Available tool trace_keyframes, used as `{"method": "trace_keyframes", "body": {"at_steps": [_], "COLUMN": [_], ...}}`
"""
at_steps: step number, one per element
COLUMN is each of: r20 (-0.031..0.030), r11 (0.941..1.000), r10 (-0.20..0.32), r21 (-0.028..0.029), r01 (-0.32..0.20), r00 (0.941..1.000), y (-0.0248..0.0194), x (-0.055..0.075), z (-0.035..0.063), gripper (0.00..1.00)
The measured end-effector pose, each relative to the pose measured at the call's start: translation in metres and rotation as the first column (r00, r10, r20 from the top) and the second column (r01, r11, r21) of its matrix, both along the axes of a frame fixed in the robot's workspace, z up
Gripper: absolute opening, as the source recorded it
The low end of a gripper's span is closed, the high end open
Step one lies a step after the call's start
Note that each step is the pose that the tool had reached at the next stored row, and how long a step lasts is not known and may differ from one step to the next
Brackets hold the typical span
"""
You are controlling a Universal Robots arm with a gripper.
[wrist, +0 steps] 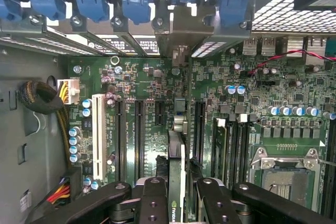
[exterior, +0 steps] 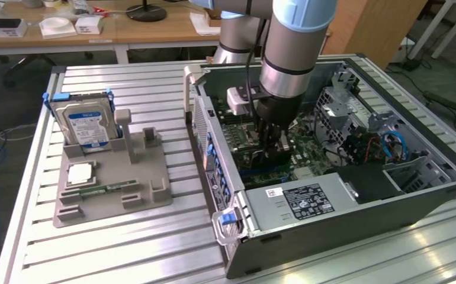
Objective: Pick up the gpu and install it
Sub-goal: 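Insert the gpu into the slot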
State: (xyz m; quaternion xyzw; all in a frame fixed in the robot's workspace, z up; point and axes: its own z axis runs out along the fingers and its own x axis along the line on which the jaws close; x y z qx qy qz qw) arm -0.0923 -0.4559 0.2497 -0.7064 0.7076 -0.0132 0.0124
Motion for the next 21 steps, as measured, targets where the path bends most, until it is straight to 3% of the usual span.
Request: {"method": "trace_keyframes", "body": {"at_steps": [21], "r20": [0.0], "r11": [1.0], "r10": [0.0], "r21": [0.0], "r01": [0.0], "r00": [1.0], "y": [0.0], "x": [-0.0002], "z": [-0.0042], "gripper": [0.26]}}
